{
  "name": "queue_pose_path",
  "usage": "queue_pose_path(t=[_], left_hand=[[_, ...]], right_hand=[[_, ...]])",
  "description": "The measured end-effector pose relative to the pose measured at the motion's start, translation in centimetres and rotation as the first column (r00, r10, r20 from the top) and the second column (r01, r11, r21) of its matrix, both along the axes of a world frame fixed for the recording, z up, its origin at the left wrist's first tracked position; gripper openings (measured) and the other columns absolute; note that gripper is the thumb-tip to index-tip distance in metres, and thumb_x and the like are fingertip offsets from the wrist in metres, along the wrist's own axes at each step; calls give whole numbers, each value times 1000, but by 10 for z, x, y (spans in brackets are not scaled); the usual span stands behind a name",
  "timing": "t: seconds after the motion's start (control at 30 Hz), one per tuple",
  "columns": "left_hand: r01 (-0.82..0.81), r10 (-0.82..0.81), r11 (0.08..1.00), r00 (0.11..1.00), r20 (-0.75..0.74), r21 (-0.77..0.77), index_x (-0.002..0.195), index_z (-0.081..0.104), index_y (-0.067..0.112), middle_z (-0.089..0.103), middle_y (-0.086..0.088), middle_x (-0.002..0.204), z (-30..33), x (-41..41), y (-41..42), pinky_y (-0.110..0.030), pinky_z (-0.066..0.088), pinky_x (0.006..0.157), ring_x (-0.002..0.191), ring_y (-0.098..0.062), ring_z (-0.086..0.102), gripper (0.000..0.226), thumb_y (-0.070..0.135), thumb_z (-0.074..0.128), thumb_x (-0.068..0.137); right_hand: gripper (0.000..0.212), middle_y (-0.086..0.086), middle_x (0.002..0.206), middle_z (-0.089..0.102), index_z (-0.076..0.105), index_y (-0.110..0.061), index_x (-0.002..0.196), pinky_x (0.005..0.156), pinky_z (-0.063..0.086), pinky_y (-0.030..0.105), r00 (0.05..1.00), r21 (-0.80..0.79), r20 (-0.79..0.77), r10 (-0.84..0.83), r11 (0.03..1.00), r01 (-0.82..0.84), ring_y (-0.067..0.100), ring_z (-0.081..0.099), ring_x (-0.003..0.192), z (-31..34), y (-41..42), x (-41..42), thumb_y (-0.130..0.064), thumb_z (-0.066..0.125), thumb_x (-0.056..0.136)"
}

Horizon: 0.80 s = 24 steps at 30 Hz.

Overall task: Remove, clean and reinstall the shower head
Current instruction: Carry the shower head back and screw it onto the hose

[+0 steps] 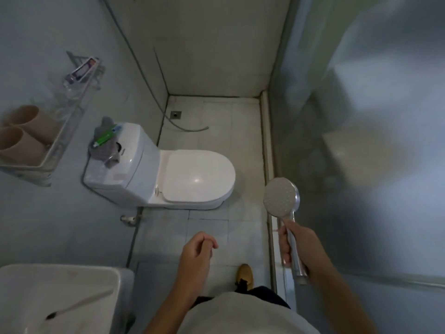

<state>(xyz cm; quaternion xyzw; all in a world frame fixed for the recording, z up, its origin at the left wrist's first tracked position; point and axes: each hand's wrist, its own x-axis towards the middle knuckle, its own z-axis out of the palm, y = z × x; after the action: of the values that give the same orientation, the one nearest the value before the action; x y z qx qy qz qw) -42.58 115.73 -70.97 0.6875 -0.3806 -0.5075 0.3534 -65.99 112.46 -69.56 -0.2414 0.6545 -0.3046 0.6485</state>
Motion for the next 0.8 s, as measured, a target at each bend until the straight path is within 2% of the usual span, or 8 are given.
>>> queue_pose_path(t=[0.2,0.33,0.43,0.6,0.8], left_hand=[[61,-60,997,998,36,-43,70,58,9,40,9,46,10,-59,-32,-17,29,45,45,-5,34,26,6,47,94],[-21,23,1000,995,98,-19,69,58,11,46,13,48,8,-66,-48,-25,31,53,46,-2,39,25,4,49,91],[-60,58,998,991,122,11,70,60,12,49,16,47,5,-72,-73,-24,31,53,45,1,41,25,3,48,91],[-16,11,999,996,90,52,73,63,11,47,16,44,-8,-90,-126,-23,30,50,42,1,40,24,6,49,92],[39,-40,999,998,48,7,74,61,8,47,15,47,-7,-104,-226,-15,33,50,47,0,42,23,6,48,92]], right_hand=[[33,9,56,52,58,-4,89,44,42,28,999,58,18,-48,997,47,20,47,42,-6,-28,-42,-34,47,99],[33,9,55,54,60,-4,88,43,44,27,996,97,53,-66,993,61,20,49,41,-9,-40,-53,-32,47,99],[34,11,55,53,59,-2,89,41,43,27,996,124,50,-79,990,73,21,48,40,-12,-51,-61,-32,46,100],[36,12,55,52,60,-4,84,42,41,27,988,152,34,-152,978,145,22,46,40,-13,-80,-76,-33,47,100],[36,11,57,53,62,-5,81,45,42,28,978,156,3,-207,967,204,21,48,44,-7,-164,-88,-33,49,99]])
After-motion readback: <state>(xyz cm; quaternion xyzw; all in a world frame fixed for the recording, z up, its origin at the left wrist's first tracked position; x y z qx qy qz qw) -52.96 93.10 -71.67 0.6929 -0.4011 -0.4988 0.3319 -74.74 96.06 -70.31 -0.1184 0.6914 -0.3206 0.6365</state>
